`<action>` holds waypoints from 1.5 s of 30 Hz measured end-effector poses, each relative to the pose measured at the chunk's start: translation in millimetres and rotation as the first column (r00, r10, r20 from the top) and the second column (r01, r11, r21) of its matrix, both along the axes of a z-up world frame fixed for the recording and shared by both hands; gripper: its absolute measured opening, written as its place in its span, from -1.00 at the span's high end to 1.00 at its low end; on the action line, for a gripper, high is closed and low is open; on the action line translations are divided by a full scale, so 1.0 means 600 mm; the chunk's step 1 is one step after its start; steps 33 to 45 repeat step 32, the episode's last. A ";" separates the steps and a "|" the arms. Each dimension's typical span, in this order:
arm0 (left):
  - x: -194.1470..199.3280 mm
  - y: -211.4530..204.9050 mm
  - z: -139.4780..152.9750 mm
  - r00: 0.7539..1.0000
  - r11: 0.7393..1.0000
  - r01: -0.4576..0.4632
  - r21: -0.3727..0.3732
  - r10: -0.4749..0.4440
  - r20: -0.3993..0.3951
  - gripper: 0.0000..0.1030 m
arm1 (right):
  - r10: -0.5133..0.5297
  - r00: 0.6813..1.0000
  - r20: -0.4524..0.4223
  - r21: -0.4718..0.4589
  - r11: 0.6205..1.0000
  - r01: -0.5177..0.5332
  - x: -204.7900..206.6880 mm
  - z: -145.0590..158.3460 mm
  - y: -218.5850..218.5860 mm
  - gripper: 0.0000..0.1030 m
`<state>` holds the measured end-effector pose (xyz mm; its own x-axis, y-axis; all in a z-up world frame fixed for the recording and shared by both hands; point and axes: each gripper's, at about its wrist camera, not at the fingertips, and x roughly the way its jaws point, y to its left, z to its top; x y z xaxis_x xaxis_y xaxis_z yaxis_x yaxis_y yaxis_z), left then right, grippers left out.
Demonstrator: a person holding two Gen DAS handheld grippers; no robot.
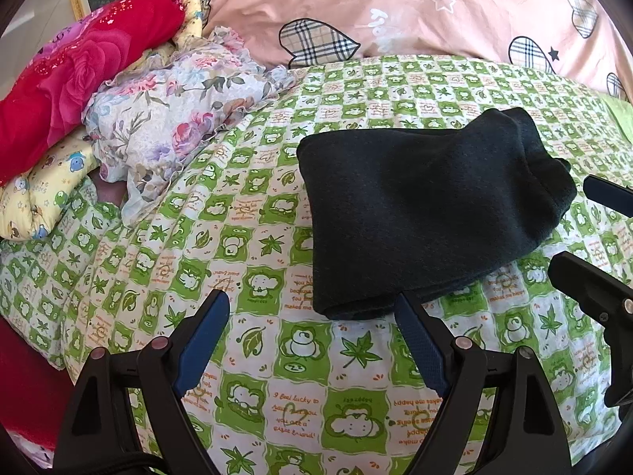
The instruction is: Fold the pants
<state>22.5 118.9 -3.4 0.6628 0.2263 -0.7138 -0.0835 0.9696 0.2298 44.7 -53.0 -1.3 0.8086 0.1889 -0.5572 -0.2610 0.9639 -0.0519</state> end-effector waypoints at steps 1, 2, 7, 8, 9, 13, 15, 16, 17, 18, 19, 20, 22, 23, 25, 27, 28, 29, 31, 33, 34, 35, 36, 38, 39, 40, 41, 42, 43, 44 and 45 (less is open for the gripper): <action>0.001 0.000 0.000 1.000 1.000 -0.001 0.003 0.001 0.002 -0.67 | 0.001 1.000 0.002 0.000 1.000 -0.001 0.001 0.001 0.000 -0.99; 0.001 0.001 0.000 1.000 1.000 -0.004 0.009 0.004 0.005 -0.67 | 0.002 1.000 0.003 0.001 1.000 -0.002 0.002 0.001 0.000 -0.99; 0.004 0.003 0.002 1.000 1.000 -0.004 0.009 0.004 0.011 -0.67 | 0.002 1.000 0.006 0.004 1.000 -0.002 0.011 0.003 -0.004 -0.99; 0.005 0.003 0.002 1.000 1.000 -0.004 0.008 0.004 0.012 -0.67 | 0.001 1.000 0.004 0.006 1.000 -0.001 0.013 0.004 -0.005 -0.99; 0.005 0.003 0.003 1.000 1.000 -0.004 0.007 0.004 0.011 -0.67 | 0.000 1.000 0.003 0.007 1.000 0.000 0.014 0.004 -0.007 -0.99; 0.009 0.004 0.003 1.000 1.000 -0.003 -0.001 0.003 0.005 -0.67 | 0.001 1.000 0.002 0.005 1.000 -0.001 0.014 0.004 -0.008 -0.99; 0.010 0.004 0.003 1.000 1.000 -0.003 -0.002 0.003 0.004 -0.67 | -0.003 1.000 0.002 0.006 1.000 0.003 0.014 0.005 -0.011 -0.99; 0.011 0.005 0.004 1.000 1.000 -0.002 -0.002 0.002 0.005 -0.67 | -0.004 1.000 0.002 0.008 1.000 0.004 0.015 0.004 -0.013 -0.99; 0.012 0.005 0.003 1.000 1.000 -0.001 -0.002 0.001 0.005 -0.67 | -0.004 1.000 0.001 0.010 1.000 0.004 0.016 0.004 -0.014 -0.99; 0.013 0.004 0.003 1.000 1.000 -0.001 -0.001 0.001 0.004 -0.67 | -0.006 1.000 -0.001 0.010 1.000 0.006 0.016 0.003 -0.015 -0.99; 0.013 0.004 0.002 1.000 1.000 -0.001 0.000 0.001 0.003 -0.67 | -0.011 1.000 -0.006 0.010 1.000 0.011 0.017 0.001 -0.016 -0.99; 0.014 0.004 0.002 1.000 1.000 -0.001 -0.002 0.001 0.002 -0.67 | -0.014 1.000 -0.009 0.010 1.000 0.014 0.017 0.000 -0.017 -0.99; 0.014 0.003 0.003 1.000 1.000 -0.001 -0.001 0.001 0.003 -0.67 | -0.018 1.000 -0.008 0.016 1.000 0.018 0.016 -0.001 -0.021 -0.99; 0.014 0.003 0.003 1.000 1.000 -0.002 0.000 0.002 0.004 -0.67 | -0.019 1.000 -0.006 0.022 1.000 0.020 0.015 0.000 -0.023 -0.99; 0.016 0.003 0.002 1.000 1.000 -0.005 0.000 0.005 0.003 -0.67 | -0.022 1.000 -0.006 0.030 0.999 0.022 0.014 0.001 -0.027 -0.99; 0.017 0.003 0.002 1.000 1.000 -0.006 -0.003 0.006 0.002 -0.67 | -0.027 1.000 -0.006 0.032 0.999 0.027 0.012 0.001 -0.026 -0.99; 0.019 0.002 0.002 1.000 1.000 -0.008 -0.002 0.008 0.000 -0.67 | -0.028 1.000 -0.005 0.032 0.999 0.028 0.012 0.001 -0.027 -0.99; 0.020 0.002 0.002 1.000 1.000 -0.009 -0.001 0.009 0.001 -0.67 | -0.028 1.000 -0.005 0.034 0.999 0.029 0.011 0.001 -0.027 -0.99; 0.023 0.001 0.003 1.000 1.000 -0.014 -0.001 0.014 -0.003 -0.67 | -0.027 1.000 -0.007 0.037 0.999 0.028 0.012 0.001 -0.027 -0.99; 0.025 0.001 0.004 1.000 1.000 -0.016 -0.007 0.015 -0.007 -0.67 | -0.029 1.000 -0.007 0.037 0.999 0.029 0.012 0.002 -0.027 -0.99; 0.025 0.001 0.004 1.000 1.000 -0.016 -0.007 0.015 -0.007 -0.67 | -0.029 1.000 -0.007 0.037 0.999 0.029 0.012 0.002 -0.027 -0.99; 0.025 0.001 0.004 1.000 1.000 -0.016 -0.007 0.015 -0.007 -0.67 | -0.029 1.000 -0.007 0.037 0.999 0.029 0.012 0.002 -0.027 -0.99; 0.025 0.001 0.004 1.000 1.000 -0.016 -0.007 0.015 -0.007 -0.67 | -0.029 1.000 -0.007 0.037 0.999 0.029 0.012 0.002 -0.027 -0.99; 0.025 0.001 0.004 1.000 1.000 -0.016 -0.007 0.015 -0.007 -0.67 | -0.029 1.000 -0.007 0.037 0.999 0.029 0.012 0.002 -0.027 -0.99; 0.025 0.001 0.004 1.000 1.000 -0.016 -0.007 0.015 -0.007 -0.67 | -0.029 1.000 -0.007 0.037 0.999 0.029 0.012 0.002 -0.027 -0.99; 0.025 0.001 0.004 1.000 1.000 -0.016 -0.007 0.015 -0.007 -0.67 | -0.029 1.000 -0.007 0.037 0.999 0.029 0.012 0.002 -0.027 -0.99; 0.025 0.001 0.004 1.000 1.000 -0.016 -0.007 0.015 -0.007 -0.67 | -0.029 1.000 -0.007 0.037 0.999 0.029 0.012 0.002 -0.027 -0.99; 0.025 0.001 0.004 1.000 1.000 -0.016 -0.007 0.015 -0.007 -0.67 | -0.029 1.000 -0.007 0.037 0.999 0.029 0.012 0.002 -0.027 -0.99; 0.025 0.001 0.004 1.000 1.000 -0.016 -0.007 0.015 -0.007 -0.67 | -0.029 1.000 -0.007 0.037 0.999 0.029 0.012 0.002 -0.027 -0.99; 0.025 0.001 0.004 1.000 1.000 -0.016 -0.007 0.015 -0.007 -0.67 | -0.029 1.000 -0.007 0.037 0.999 0.029 0.012 0.002 -0.027 -0.99; 0.025 0.001 0.004 1.000 1.000 -0.016 -0.007 0.015 -0.007 -0.67 | -0.029 1.000 -0.007 0.037 0.999 0.029 0.012 0.002 -0.027 -0.99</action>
